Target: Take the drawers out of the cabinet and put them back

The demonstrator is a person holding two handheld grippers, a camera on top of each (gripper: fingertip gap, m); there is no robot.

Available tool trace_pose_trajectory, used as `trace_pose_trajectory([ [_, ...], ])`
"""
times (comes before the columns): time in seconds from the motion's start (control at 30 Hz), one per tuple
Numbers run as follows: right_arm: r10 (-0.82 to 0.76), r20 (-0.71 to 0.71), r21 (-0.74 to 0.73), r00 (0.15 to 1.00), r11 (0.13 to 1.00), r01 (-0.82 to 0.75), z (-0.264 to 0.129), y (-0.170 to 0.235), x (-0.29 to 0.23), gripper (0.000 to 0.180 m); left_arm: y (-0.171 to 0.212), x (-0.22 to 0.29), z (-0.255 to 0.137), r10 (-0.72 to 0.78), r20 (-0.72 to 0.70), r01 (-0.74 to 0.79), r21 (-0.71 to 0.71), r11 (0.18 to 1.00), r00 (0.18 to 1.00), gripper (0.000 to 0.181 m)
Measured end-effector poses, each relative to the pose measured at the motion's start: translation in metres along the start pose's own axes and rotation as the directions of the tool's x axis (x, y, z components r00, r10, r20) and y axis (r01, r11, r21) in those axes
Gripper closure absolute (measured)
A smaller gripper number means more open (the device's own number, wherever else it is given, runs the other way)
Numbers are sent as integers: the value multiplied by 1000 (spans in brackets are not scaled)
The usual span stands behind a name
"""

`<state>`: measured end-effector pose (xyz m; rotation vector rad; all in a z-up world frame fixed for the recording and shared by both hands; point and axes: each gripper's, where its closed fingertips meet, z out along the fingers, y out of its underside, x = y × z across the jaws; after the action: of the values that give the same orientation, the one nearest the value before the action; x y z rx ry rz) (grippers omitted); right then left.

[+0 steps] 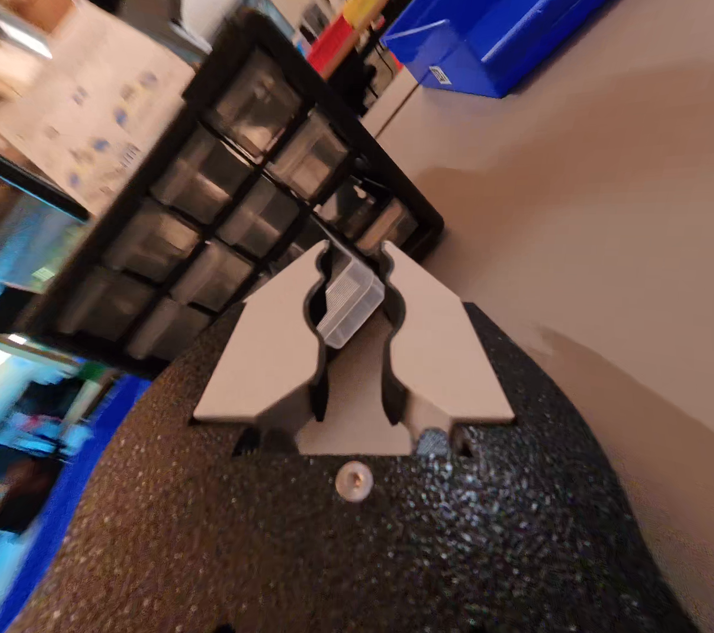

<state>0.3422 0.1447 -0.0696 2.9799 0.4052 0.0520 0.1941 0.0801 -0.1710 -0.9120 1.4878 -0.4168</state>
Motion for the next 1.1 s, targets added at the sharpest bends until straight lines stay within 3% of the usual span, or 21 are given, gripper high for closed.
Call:
trace_pose_trajectory([
  [0.07,-3,-19,-17,1000,1000,3,0,0,0,180,5,-1,-15,159,67,-162,46,986,985,181],
  [0.2,0,-58,-52,998,999,-3,0,0,0,180,40,2,-16,463,147,-464,-29,885,874,181],
  [0.33,0,-81,-83,997,997,-7,0,1,0,180,50,-5,-6,568,239,-569,-71,819,787,181],
  [0.53,3,-77,-117,997,993,-12,0,1,0,180,46,-22,14,585,307,-586,-98,804,751,181],
  [1.1,23,-57,-137,998,990,-31,-1,1,0,180,52,-42,85,568,220,-553,-130,823,793,181],
])
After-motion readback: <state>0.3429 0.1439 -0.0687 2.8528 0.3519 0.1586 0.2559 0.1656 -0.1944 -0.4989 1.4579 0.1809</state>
